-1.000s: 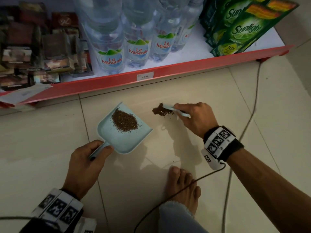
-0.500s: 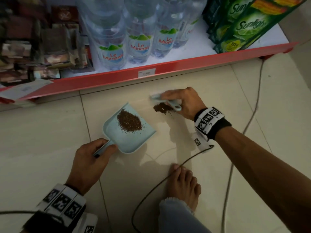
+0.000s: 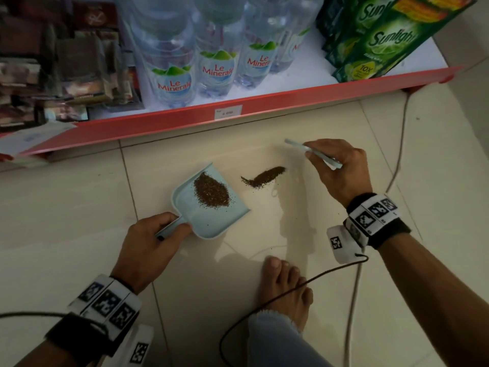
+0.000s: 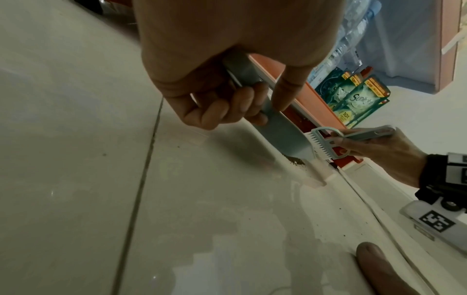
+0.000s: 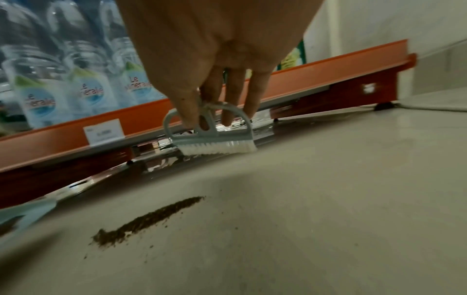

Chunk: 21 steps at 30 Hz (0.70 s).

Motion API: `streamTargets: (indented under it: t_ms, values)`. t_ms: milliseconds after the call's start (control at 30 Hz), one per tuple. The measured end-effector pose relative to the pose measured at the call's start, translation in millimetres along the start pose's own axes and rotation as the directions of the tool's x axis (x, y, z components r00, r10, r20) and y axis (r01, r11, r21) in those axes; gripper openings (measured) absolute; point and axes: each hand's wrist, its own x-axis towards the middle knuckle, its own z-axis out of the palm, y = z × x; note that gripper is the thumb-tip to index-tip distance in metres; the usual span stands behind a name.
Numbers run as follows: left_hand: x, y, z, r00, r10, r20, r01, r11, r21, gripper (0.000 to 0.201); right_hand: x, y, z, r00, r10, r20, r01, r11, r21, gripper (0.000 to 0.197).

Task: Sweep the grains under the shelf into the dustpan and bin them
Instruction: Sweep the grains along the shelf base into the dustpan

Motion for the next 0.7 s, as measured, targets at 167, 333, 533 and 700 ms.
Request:
streamTargets:
  t_ms: [167, 333, 533, 700]
  values:
    - [6, 5, 9, 0.999, -0.046, 0.024, 0.043, 0.992, 0.116, 0.033, -13, -7, 20, 0.988, 0.156, 0.005, -0.149, 0.956, -0.254, 0.029]
    - [7, 14, 22, 0.998, -0.047, 0.033, 0.039, 0.981, 0.192, 0.038, -28, -23, 34, 0.980, 0.137, 0.146, -0.076, 0.928, -0.364, 0.027]
    - [9, 33, 38, 0.989, -0.128, 0.079, 0.104, 0.962, 0.250, 0.048, -40, -42, 36, 0.979, 0.116, 0.170, -0.062, 0.953, -0.296, 0.026]
    - [11, 46, 49, 0.975, -0.192, 0.110, 0.155, 0.947, 0.281, 0.058, -48, -59, 37, 0.987, 0.066, 0.144, -0.022, 0.957, -0.289, 0.024]
